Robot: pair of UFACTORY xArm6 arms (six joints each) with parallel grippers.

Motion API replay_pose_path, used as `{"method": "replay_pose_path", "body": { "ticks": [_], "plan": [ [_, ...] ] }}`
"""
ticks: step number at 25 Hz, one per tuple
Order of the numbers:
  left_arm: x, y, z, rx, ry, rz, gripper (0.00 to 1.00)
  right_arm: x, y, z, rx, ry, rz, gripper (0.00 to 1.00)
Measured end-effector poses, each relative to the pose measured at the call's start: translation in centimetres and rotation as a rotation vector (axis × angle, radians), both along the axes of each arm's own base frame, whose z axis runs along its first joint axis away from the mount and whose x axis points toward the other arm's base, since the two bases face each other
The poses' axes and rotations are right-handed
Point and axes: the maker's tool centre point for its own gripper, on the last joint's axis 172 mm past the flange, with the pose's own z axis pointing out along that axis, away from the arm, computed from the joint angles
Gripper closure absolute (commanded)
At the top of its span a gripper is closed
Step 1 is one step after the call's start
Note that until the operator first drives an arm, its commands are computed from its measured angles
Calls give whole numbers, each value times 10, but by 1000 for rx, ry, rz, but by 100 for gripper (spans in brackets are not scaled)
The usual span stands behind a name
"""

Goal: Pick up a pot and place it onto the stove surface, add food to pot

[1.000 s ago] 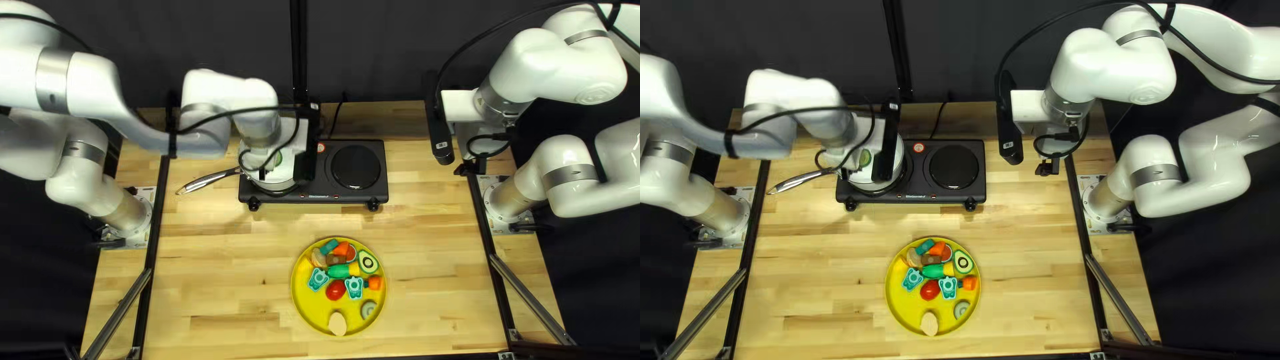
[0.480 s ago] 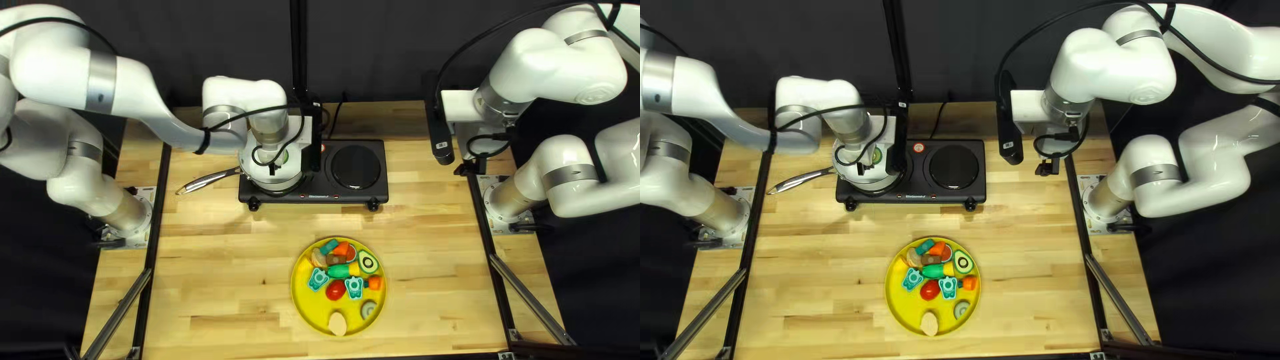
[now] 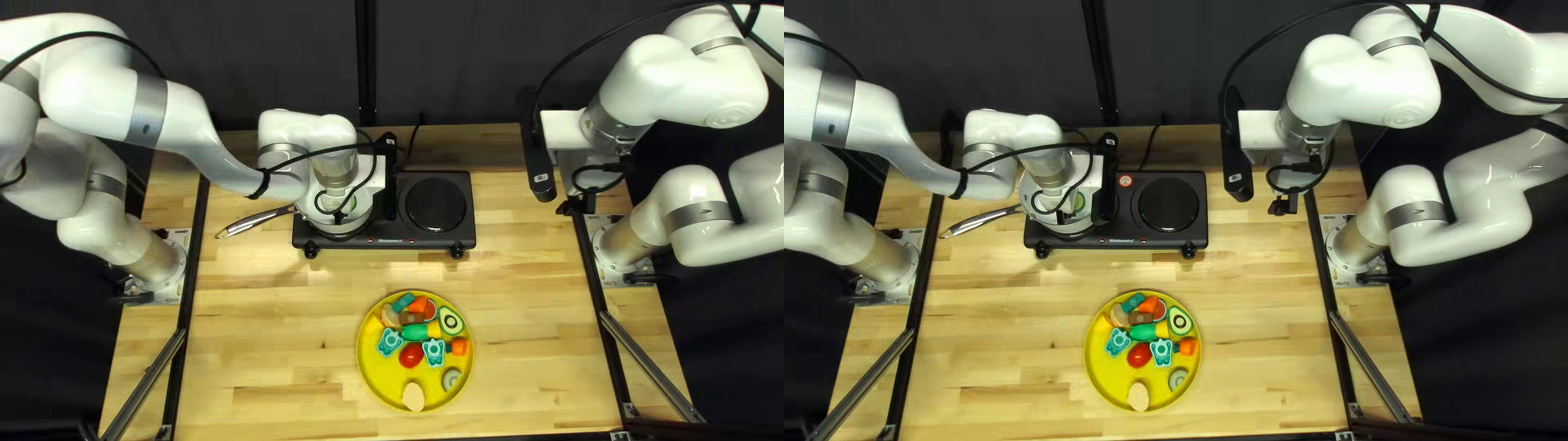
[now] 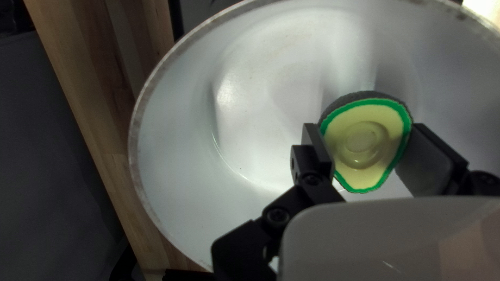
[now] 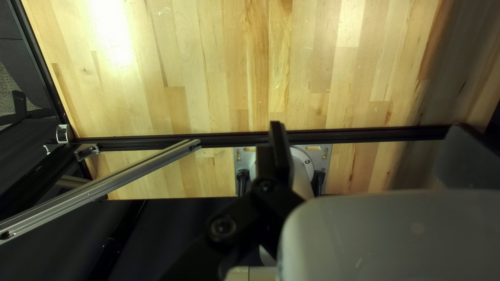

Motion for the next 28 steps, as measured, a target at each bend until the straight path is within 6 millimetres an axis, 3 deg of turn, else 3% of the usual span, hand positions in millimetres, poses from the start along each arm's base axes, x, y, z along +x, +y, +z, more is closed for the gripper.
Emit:
{"method": "replay_pose_path", "body": {
  "ticks": [2,8,13,15,18,22,23,24,25,26,28],
  "plan": [
    [-2,1,-1,0,0,2,30,0,0,0,0,0,0,0],
    [-7,4,7,2,-2,6,25,0,0,0,0,0,0,0],
    [-8,-7,42,21,3,-13,34,0,0,0,0,0,0,0],
    [-3,-24,61,32,5,-31,36,0,0,0,0,0,0,0],
    [5,-61,88,52,11,-64,51,0,0,0,0,0,0,0],
    [19,-123,107,76,8,-114,61,0,0,0,0,0,0,0],
    [22,-142,107,78,6,-129,59,0,0,0,0,0,0,0],
    [25,-160,106,79,3,-143,49,0,0,0,0,0,0,0],
    [27,-180,103,77,-3,-158,33,0,0,0,0,0,0,0],
    [29,-196,99,74,-11,-171,4,0,0,0,0,0,0,0],
    [31,-225,90,67,-23,-192,0,0,0,0,0,0,0,0]
  ]
}}
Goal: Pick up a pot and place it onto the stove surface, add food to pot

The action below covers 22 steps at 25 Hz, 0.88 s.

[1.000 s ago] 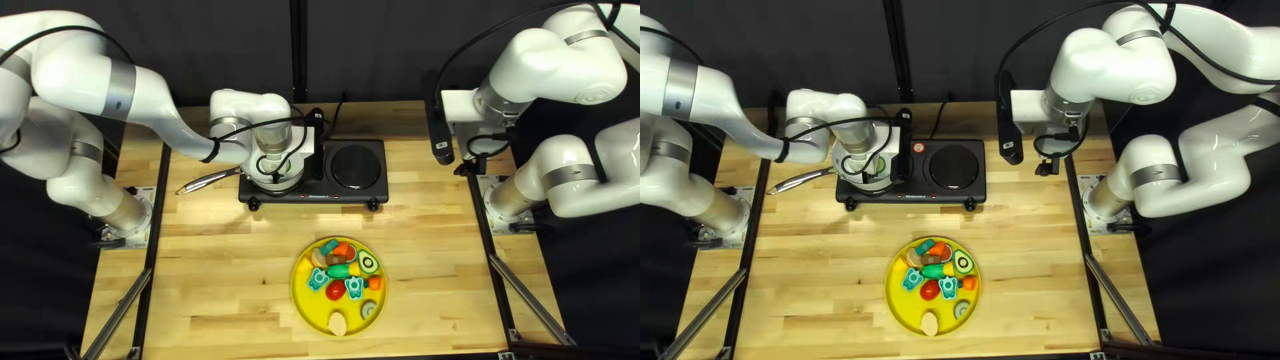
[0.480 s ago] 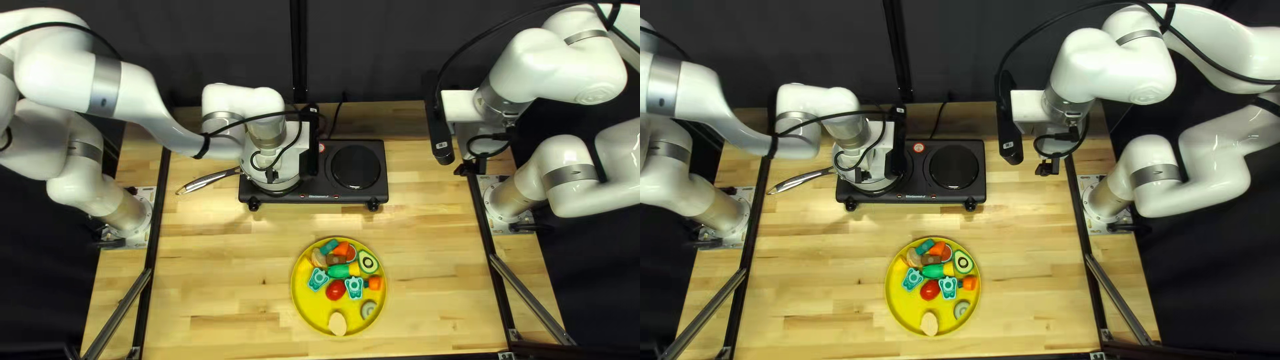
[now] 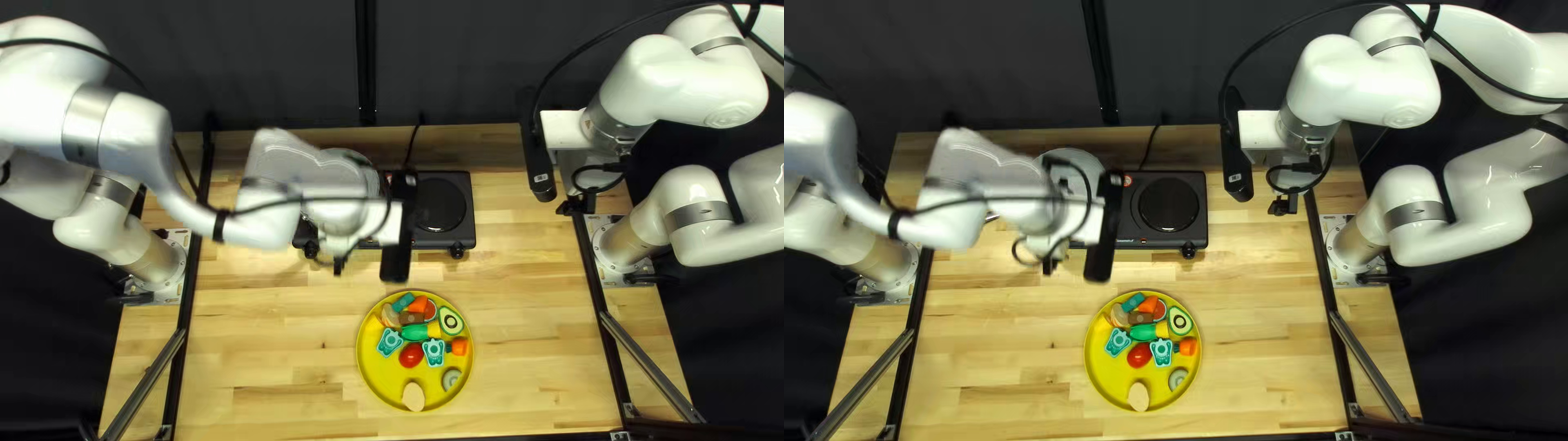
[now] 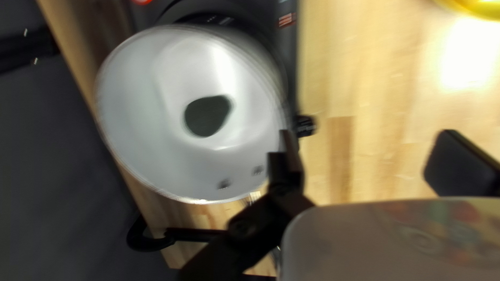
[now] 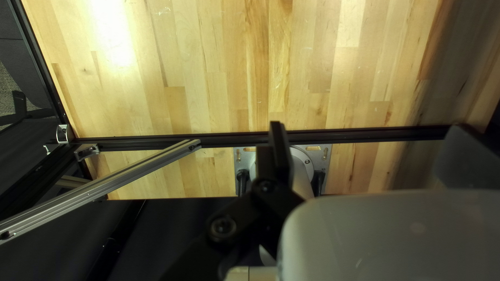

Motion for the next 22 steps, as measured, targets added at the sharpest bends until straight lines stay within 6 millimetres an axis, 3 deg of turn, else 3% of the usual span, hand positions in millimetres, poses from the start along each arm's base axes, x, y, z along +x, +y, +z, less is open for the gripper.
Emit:
{"method": "replay_pose_path", "body": {
  "ticks": [4,9,12,15,22],
  "plan": [
    [10,-48,-28,-15,-2,-40,0,0,0,0,0,0,0,0],
    [30,-83,-81,-60,-6,-72,0,0,0,0,0,0,0,0],
    [44,-91,-111,-88,-13,-85,0,0,0,0,0,0,0,0],
    [57,-94,-128,-109,-18,-106,0,0,0,0,0,0,0,0],
    [63,-79,-165,-152,-24,-133,0,0,0,0,0,0,0,0]
  ]
}}
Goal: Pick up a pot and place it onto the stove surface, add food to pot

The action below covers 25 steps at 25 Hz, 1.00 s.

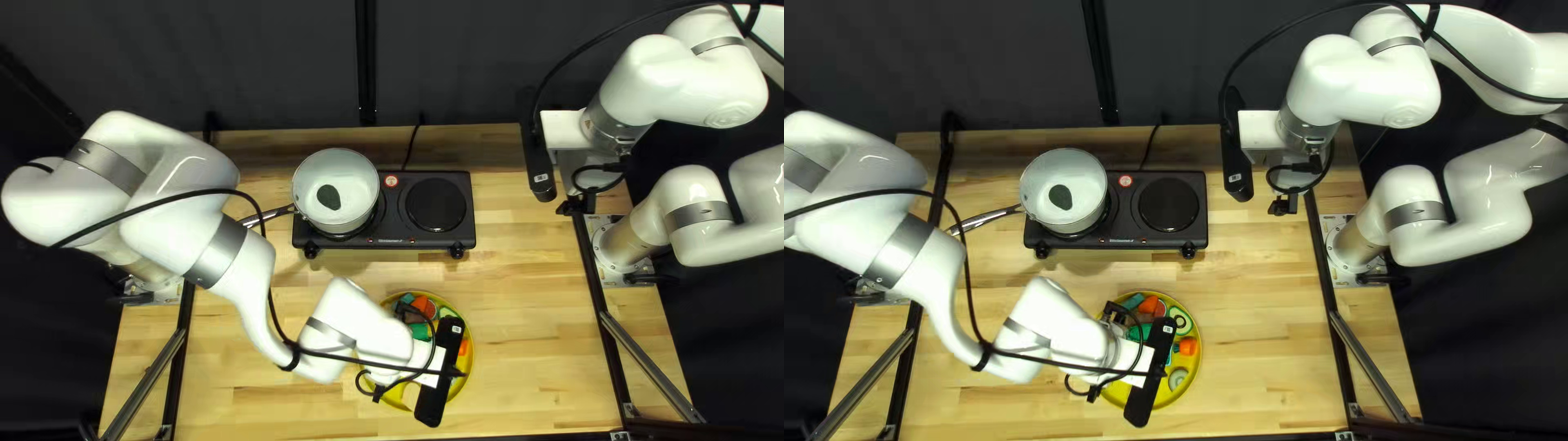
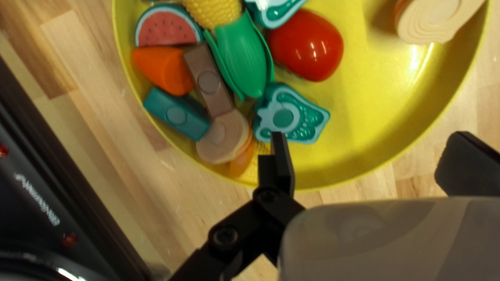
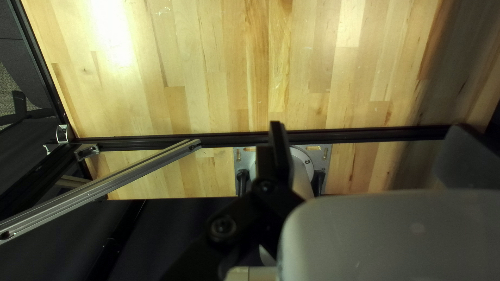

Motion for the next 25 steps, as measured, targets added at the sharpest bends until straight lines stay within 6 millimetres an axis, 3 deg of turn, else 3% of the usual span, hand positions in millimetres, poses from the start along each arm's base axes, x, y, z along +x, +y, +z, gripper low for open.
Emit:
{"method": "replay_pose_path", "body": {
  "ticks": [8,25],
  "plan": [
    [-5,18,-23,-8,21,-35,0,0,0,0,0,0,0,0],
    [-2,7,-31,0,33,-84,0,0,0,0,0,0,0,0]
  ]
}}
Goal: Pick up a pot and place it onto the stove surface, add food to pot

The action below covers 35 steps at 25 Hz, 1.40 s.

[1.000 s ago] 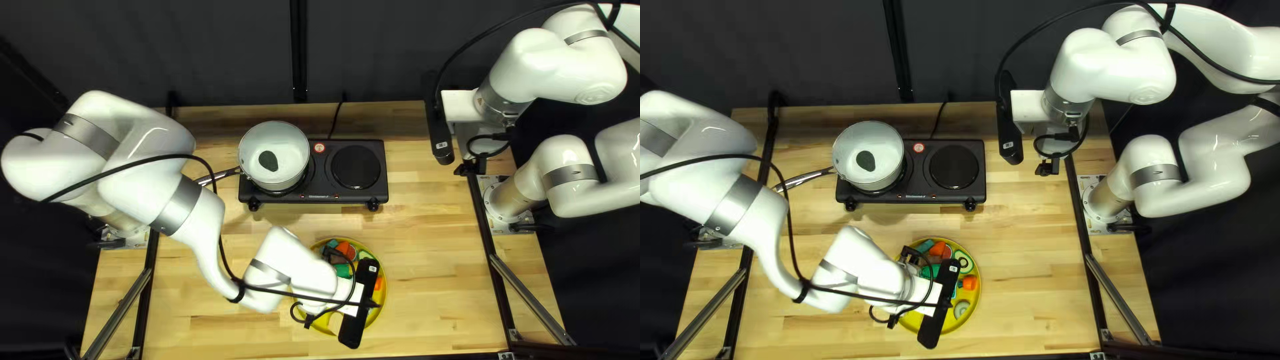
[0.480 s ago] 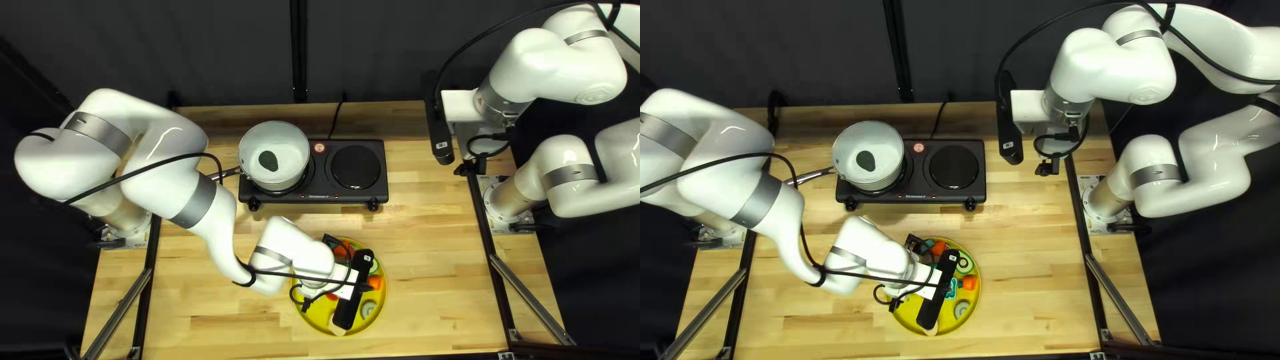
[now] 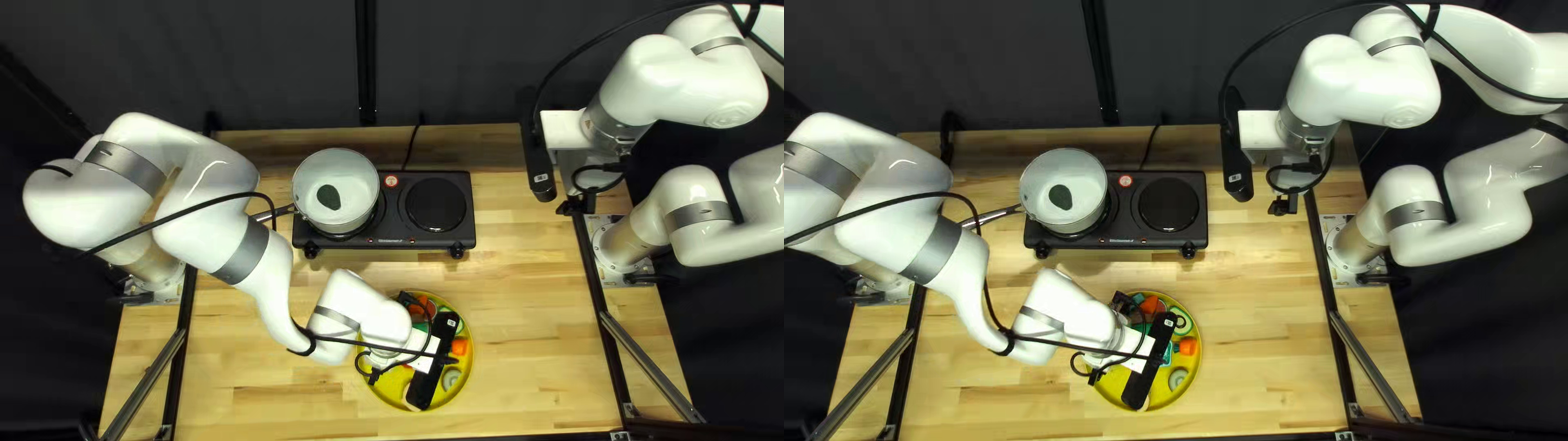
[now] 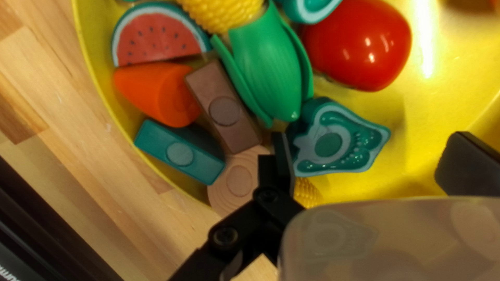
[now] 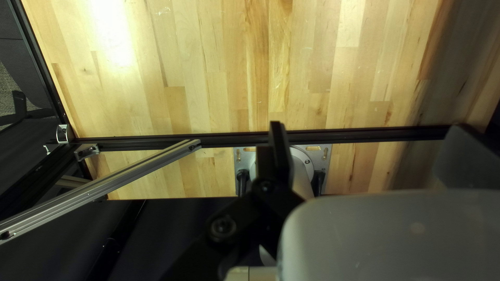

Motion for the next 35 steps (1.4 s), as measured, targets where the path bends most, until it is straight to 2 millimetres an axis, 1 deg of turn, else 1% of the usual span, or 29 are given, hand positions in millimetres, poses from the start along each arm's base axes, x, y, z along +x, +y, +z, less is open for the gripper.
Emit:
{"method": "replay_pose_path", "body": {
  "ticks": [6,11,12,13,14,25,27,28,31,33,35],
  "plan": [
    [-2,0,-3,3,2,-3,0,0,0,0,0,0,0,0],
    [-4,4,-10,2,2,-3,0,0,0,0,0,0,0,0],
    [-5,6,-11,3,0,-4,10,0,0,0,0,0,0,0],
    [-6,7,-12,4,-2,-5,52,0,0,0,0,0,0,0],
    [-6,7,-13,5,-4,-6,100,0,0,0,0,0,0,0],
    [-6,8,-14,6,-8,-6,100,0,0,0,0,0,0,0],
    [-8,8,-9,9,-4,-5,100,0,0,0,0,0,0,0],
    [-9,8,-4,12,-2,-4,100,0,0,0,0,0,0,0],
    [-13,12,28,28,5,-2,100,0,0,0,0,0,0,0],
    [-15,22,51,39,9,3,100,0,0,0,0,0,0,0],
    [-18,36,73,48,13,8,100,0,0,0,0,0,0,0]
  ]
}}
